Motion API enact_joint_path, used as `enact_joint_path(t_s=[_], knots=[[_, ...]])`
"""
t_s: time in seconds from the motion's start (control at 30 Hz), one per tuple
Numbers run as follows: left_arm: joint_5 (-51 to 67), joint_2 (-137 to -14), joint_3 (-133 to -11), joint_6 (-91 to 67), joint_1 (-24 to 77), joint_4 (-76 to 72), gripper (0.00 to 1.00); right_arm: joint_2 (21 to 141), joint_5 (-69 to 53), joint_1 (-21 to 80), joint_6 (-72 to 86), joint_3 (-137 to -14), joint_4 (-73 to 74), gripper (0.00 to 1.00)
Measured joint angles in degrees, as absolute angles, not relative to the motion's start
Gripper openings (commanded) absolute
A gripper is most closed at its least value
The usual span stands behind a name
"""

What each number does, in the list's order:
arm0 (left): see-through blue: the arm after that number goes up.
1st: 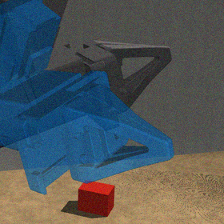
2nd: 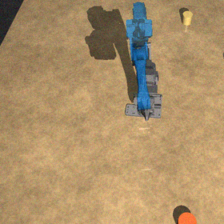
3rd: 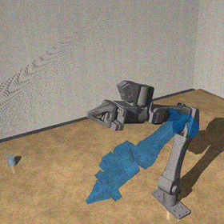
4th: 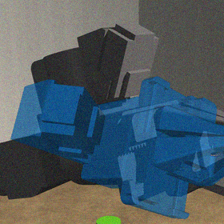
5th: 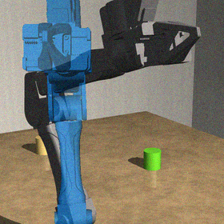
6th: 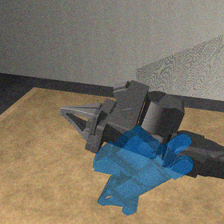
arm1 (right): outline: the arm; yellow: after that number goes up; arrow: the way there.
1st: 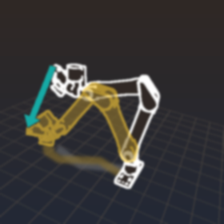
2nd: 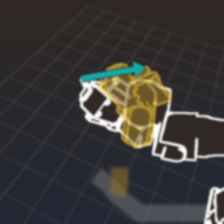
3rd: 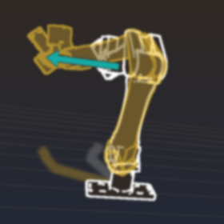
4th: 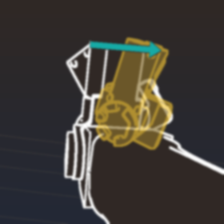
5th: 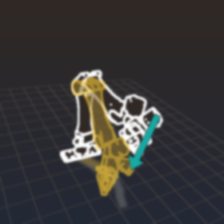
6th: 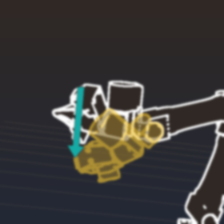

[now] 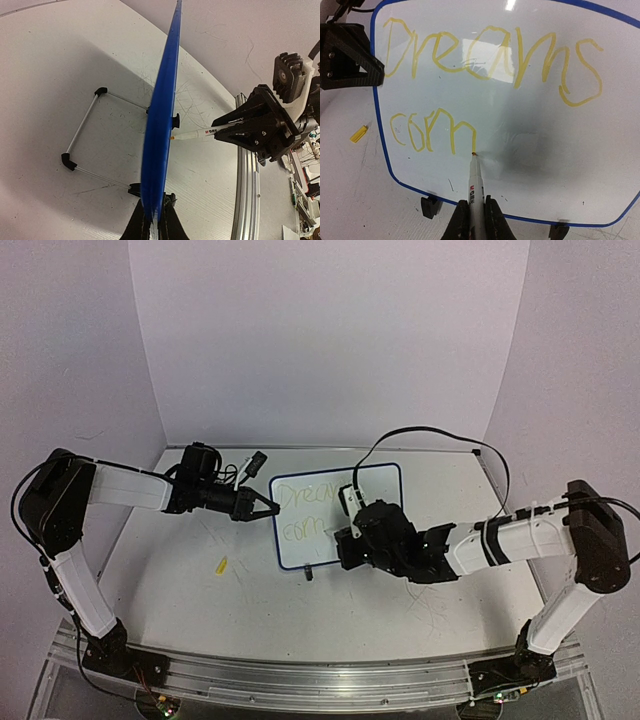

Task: Write a sentence on the whiteboard

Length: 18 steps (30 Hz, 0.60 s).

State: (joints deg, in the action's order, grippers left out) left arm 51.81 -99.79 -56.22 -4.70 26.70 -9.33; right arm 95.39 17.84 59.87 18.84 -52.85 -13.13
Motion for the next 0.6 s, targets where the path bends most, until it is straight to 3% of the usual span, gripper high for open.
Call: enact_joint_path(t_s=[0.27,0.47,0.6], knots=[[51.86,-99.79,-56.25,-4.55,26.73,-9.26,0.0,94.01,17.38,60.11,19.16,-51.54,-10.78,0.0],[51.84,-99.81,-56.25,-4.47,26.84,-9.24,0.0,80.56,16.66,59.66,16.75,-48.27,-12.01,0.0],[51.8,-99.81,-56.25,-4.46,26.91,-9.25,0.0,79.2,15.04,58.97,14.85,-48.23,-16.17,0.0]])
